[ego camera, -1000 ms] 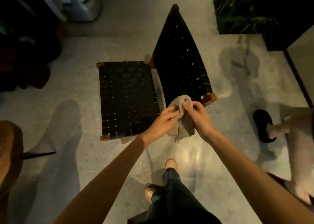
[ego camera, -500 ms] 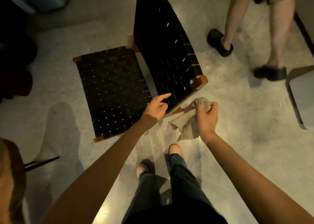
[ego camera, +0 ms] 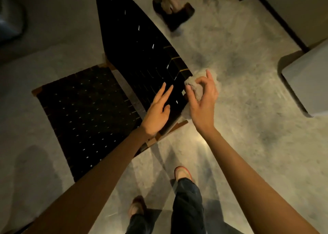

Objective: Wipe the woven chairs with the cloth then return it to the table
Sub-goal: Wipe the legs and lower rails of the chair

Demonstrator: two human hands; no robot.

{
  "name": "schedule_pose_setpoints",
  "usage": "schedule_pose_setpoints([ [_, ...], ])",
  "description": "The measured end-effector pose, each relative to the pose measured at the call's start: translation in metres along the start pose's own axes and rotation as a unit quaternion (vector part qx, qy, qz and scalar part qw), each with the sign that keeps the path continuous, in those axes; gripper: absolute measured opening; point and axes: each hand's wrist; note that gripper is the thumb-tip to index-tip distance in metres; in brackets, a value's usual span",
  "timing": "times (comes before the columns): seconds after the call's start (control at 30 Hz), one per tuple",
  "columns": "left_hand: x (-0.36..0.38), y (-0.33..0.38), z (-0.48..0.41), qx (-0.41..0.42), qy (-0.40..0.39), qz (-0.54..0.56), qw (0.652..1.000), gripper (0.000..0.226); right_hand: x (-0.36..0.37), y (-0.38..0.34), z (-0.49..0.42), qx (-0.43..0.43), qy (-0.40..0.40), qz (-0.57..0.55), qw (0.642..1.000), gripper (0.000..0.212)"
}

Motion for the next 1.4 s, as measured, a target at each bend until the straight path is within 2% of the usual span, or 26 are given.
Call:
schedule_pose_setpoints([
  [0.1,0.007,-0.024,-0.007,0.044,-0.019,-0.010,0.999,0.063,0.010,0.010,-0.009,-0.035,0.004,-0.015,0.999,0.024],
  [0.23,0.019,-0.052,-0.017,0.132,-0.017,-0.066,0.989,0.066,0.027,0.016,-0.011,-0.029,0.113,-0.053,0.992,0.020],
  [0.37,0.032,-0.078,-0.022,0.188,-0.025,-0.055,0.980,0.070,0.042,0.032,0.004,-0.136,0.202,-0.014,0.970,0.014],
  [0.47,0.040,-0.096,-0.028,0.233,0.000,-0.060,0.971,0.069,0.050,0.048,0.014,-0.182,0.224,0.018,0.957,0.018],
  [0.67,0.061,-0.140,-0.041,0.322,0.082,-0.113,0.937,0.061,0.069,0.071,0.029,-0.225,0.305,-0.004,0.925,0.030],
  [0.77,0.073,-0.159,-0.045,0.351,0.111,-0.095,0.925,0.056,0.079,0.087,0.035,-0.235,0.340,-0.009,0.911,0.033],
  [0.9,0.088,-0.189,-0.047,0.392,0.150,-0.059,0.906,0.053,0.103,0.127,0.068,-0.220,0.343,-0.002,0.913,0.036],
  [1.1,0.097,-0.248,-0.050,0.433,0.148,-0.033,0.888,0.050,0.145,0.201,0.123,-0.219,0.322,-0.009,0.921,0.036],
  [1.27,0.088,-0.288,-0.041,0.408,0.098,-0.035,0.907,0.053,0.167,0.230,0.157,-0.147,0.277,-0.065,0.947,0.041],
  [1.4,0.074,-0.292,-0.027,0.394,0.056,-0.054,0.916,0.060,0.151,0.199,0.135,-0.199,0.291,-0.040,0.935,0.046],
])
Point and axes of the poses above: each hand's wrist, its own z-axis away from the middle knuckle, its own x-axis out of the palm, y = z × x, and after that the axes turned 13 degrees about y, right-handed
